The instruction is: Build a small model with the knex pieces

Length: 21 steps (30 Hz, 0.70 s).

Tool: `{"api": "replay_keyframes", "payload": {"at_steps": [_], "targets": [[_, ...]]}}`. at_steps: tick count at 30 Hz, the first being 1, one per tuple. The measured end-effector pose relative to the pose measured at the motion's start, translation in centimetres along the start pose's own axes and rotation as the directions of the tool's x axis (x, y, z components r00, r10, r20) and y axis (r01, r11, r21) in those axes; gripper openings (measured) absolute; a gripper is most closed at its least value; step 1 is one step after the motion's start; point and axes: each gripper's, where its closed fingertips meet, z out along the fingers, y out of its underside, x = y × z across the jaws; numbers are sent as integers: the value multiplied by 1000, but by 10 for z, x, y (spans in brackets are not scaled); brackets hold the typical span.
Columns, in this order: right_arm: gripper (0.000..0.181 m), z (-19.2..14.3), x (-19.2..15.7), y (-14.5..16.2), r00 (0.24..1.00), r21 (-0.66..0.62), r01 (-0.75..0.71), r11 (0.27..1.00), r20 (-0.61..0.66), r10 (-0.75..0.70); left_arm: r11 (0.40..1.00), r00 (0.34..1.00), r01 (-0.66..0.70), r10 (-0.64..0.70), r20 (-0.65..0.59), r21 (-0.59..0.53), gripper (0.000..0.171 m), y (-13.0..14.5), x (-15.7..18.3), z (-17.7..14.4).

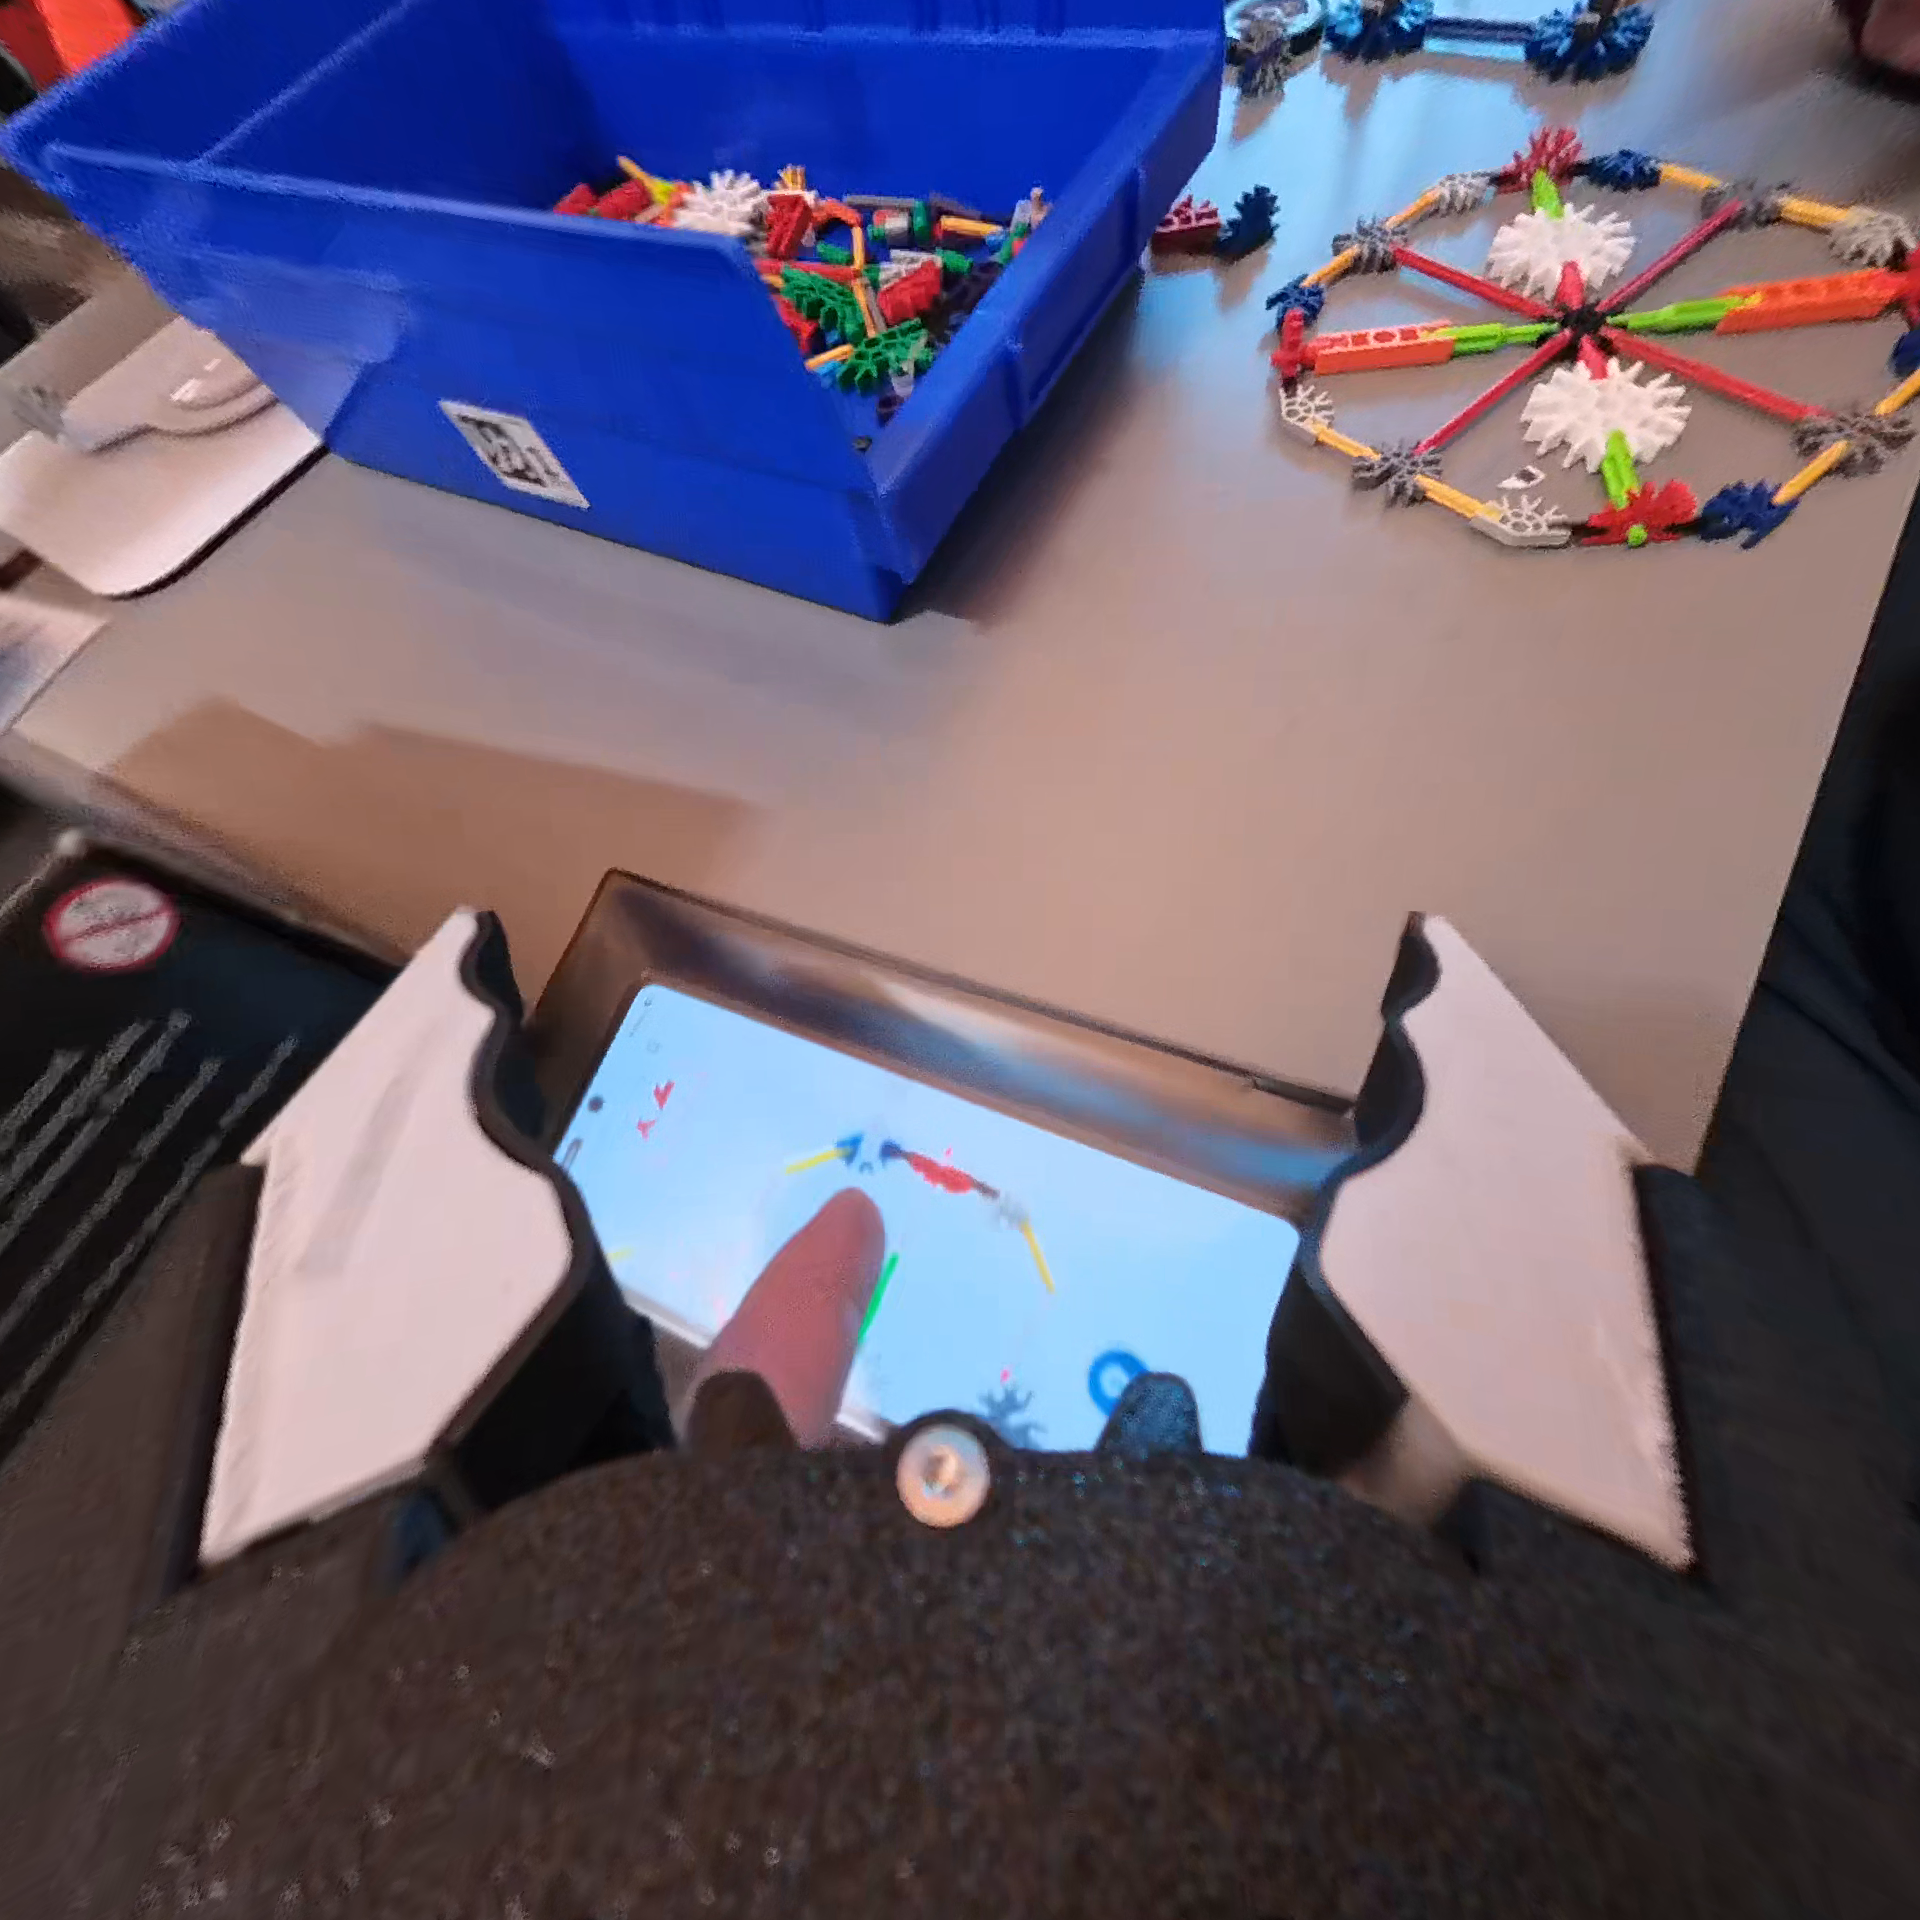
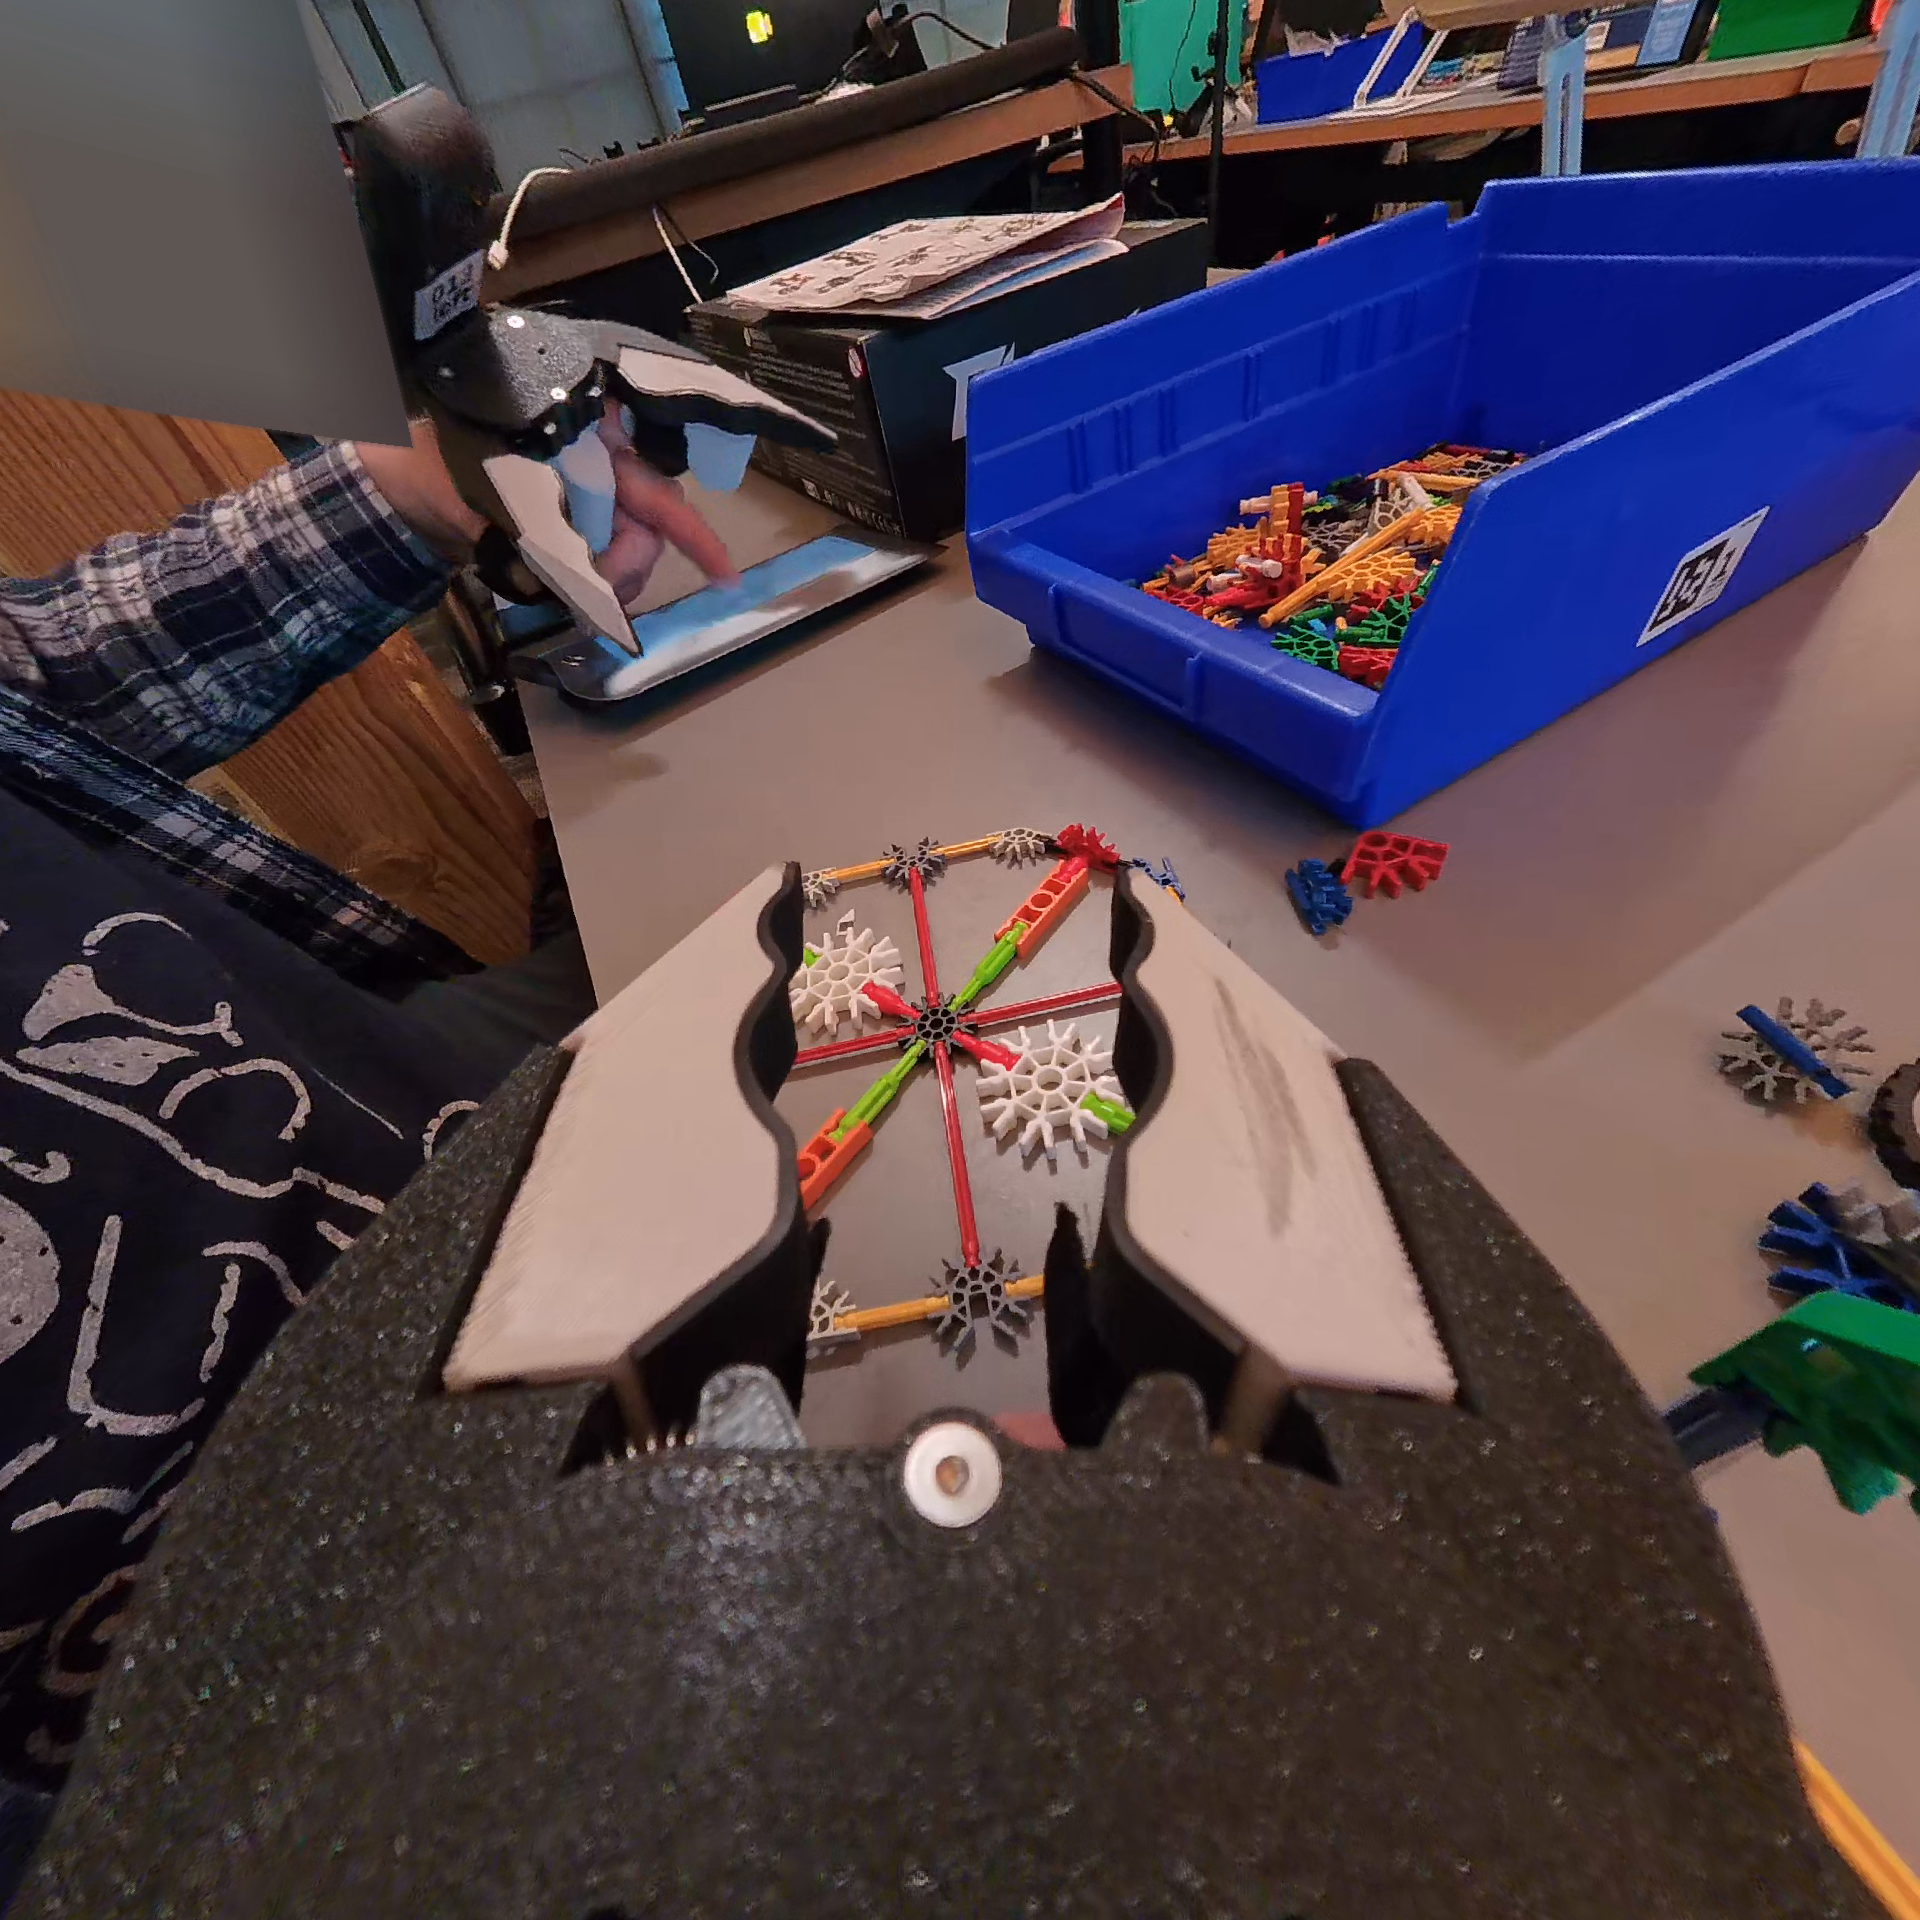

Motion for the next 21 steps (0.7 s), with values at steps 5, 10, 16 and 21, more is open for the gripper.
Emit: {"api": "replay_keyframes", "payload": {"at_steps": [5,10,16,21], "targets": [[58,-1,0,-1,1000,11,1,1000,-1,-1,998,998,-62,62,29,16,157,-14,-5,5],[59,-2,-1,-3,1000,21,-2,1000,9,1,997,998,-37,34,48,71,155,-24,-7,-19],[60,-2,-5,-2,999,4,32,999,4,-32,991,997,-47,40,59,124,154,-53,16,-35],[60,-9,-12,2,999,-30,53,998,-8,-53,982,998,-63,61,20,179,153,-82,50,-28]]}}
